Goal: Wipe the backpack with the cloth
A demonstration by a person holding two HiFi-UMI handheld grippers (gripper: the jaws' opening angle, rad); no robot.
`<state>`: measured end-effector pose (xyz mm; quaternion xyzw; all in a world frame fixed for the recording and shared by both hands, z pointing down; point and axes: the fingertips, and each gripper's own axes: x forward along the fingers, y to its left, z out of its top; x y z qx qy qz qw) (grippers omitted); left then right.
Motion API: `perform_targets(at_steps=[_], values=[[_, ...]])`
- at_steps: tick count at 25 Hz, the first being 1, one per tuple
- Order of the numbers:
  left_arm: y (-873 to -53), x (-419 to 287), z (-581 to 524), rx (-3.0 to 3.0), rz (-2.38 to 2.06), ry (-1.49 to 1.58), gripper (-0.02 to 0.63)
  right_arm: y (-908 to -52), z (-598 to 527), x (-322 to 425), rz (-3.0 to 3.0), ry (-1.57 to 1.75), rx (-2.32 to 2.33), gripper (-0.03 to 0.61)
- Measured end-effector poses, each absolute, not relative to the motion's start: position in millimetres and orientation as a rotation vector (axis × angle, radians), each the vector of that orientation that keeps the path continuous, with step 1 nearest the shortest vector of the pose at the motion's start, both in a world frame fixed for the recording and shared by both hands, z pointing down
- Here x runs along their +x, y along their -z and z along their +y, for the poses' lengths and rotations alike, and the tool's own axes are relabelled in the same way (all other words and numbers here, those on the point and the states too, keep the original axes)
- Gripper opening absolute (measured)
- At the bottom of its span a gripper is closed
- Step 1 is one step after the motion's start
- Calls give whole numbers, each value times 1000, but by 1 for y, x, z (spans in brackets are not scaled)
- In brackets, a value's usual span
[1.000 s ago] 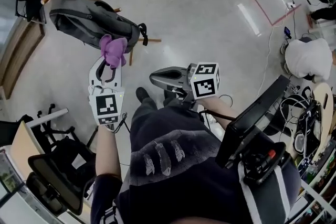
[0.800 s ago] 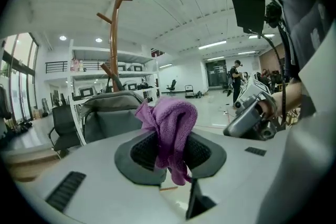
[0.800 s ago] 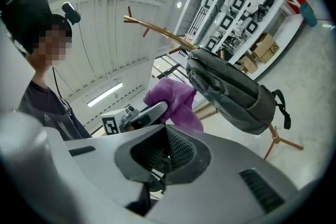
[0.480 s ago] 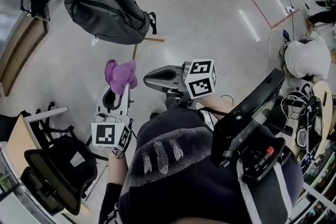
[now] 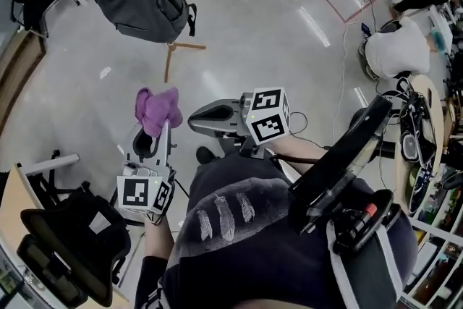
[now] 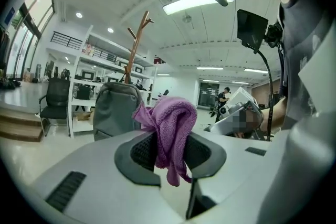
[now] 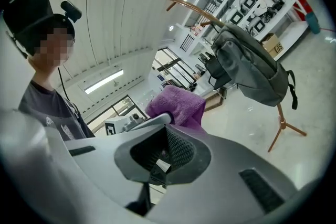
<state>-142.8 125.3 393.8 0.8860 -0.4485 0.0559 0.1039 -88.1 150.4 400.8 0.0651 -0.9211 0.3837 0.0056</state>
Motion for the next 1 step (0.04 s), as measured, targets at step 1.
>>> perform_targets(at_steps=[1], values=[[-397,-146,135,2618,-1301,-169,112,-401,162,-92,-2885,-1205,210,5]])
